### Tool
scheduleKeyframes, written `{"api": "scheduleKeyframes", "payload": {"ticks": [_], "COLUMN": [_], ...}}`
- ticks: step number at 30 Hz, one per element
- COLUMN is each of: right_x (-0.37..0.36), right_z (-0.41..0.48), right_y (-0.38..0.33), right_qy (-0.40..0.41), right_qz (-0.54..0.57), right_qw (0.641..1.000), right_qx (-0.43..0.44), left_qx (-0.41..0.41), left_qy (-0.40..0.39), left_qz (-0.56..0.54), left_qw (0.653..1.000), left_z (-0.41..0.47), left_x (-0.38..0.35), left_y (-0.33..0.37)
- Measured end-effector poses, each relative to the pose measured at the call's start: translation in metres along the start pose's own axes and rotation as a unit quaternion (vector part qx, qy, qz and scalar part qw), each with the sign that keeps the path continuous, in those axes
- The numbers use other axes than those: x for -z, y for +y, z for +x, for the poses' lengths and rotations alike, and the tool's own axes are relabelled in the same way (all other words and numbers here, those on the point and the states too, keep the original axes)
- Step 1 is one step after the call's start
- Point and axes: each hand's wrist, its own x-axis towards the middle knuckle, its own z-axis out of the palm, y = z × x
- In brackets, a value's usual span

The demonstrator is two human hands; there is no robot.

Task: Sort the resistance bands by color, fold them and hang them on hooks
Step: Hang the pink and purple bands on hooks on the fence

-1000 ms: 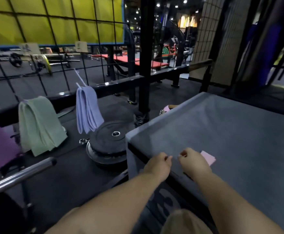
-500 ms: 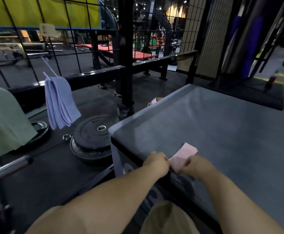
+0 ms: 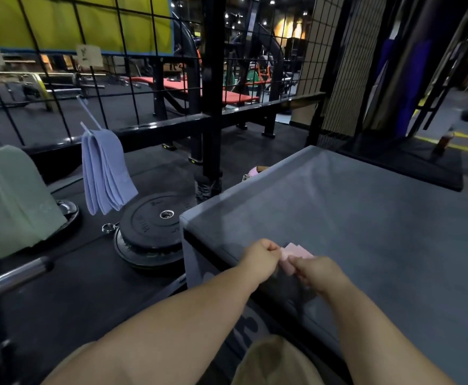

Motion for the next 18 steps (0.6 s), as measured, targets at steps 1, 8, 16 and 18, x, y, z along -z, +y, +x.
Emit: {"api": "scheduleKeyframes", "payload": {"ticks": [1, 8, 16, 18], "right_x": [0.000, -0.014, -0.055, -0.070], "right_z": [-0.003, -0.025, -0.062, -0.070], "right_y": [-0.005, -0.041, -0.078, -0.091], "right_qy": [0.007, 0.015, -0.015, -0.045], "right_qz": [0.004, 0.159, 0.194, 0.207], "right_qw": [1.000, 0.979, 0.936, 0.926], "right_qx": [0.013, 0.129, 0.293, 0.313], "left_qx": [-0.002, -0.043, -0.040, -0.053], "left_qy": [0.006, 0.078, 0.089, 0.128], "left_qz": [-0.016, -0.070, -0.237, -0.196], "left_qw": [1.000, 0.994, 0.967, 0.971], "left_z": [0.000, -0.012, -0.038, -0.045], "left_x": [0.003, 0.051, 0.139, 0.163], "left_y": [0.002, 0.016, 0.020, 0.014]}}
